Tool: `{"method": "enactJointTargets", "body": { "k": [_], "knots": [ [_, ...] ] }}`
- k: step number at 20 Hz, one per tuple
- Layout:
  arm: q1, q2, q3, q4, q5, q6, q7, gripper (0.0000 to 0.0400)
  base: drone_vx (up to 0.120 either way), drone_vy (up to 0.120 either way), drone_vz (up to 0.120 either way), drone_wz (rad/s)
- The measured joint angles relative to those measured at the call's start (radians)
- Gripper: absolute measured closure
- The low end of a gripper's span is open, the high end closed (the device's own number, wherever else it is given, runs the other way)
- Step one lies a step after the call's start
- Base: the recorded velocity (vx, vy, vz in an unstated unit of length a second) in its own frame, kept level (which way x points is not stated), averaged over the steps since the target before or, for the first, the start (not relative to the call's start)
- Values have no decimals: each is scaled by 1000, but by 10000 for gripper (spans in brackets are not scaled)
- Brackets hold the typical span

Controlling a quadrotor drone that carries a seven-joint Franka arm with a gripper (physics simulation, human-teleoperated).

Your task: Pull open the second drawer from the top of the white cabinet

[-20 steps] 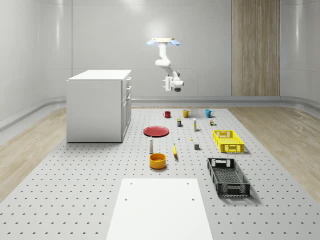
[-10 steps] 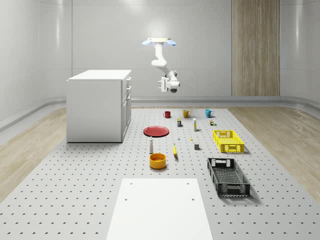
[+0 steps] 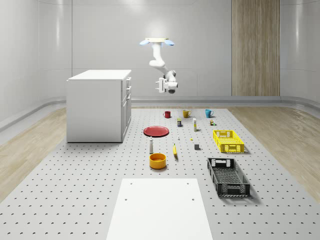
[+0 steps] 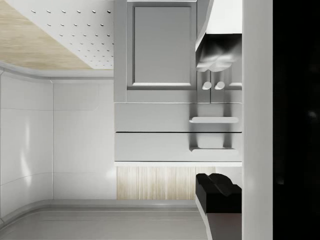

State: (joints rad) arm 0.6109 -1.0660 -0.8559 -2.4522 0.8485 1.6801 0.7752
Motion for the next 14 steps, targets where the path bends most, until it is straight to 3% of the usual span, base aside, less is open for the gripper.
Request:
{"method": "enactJointTargets", "body": {
  "k": [2, 6, 14],
  "knots": [
    [5, -6, -2, -1, -5, 5, 4, 100, 120, 0, 0, 0],
    [16, -17, -5, -2, -13, 15, 11, 100, 120, -110, 0, 0],
    [34, -37, -11, -5, -30, 32, 25, 100, 120, 0, 0, 0]
  ]
}}
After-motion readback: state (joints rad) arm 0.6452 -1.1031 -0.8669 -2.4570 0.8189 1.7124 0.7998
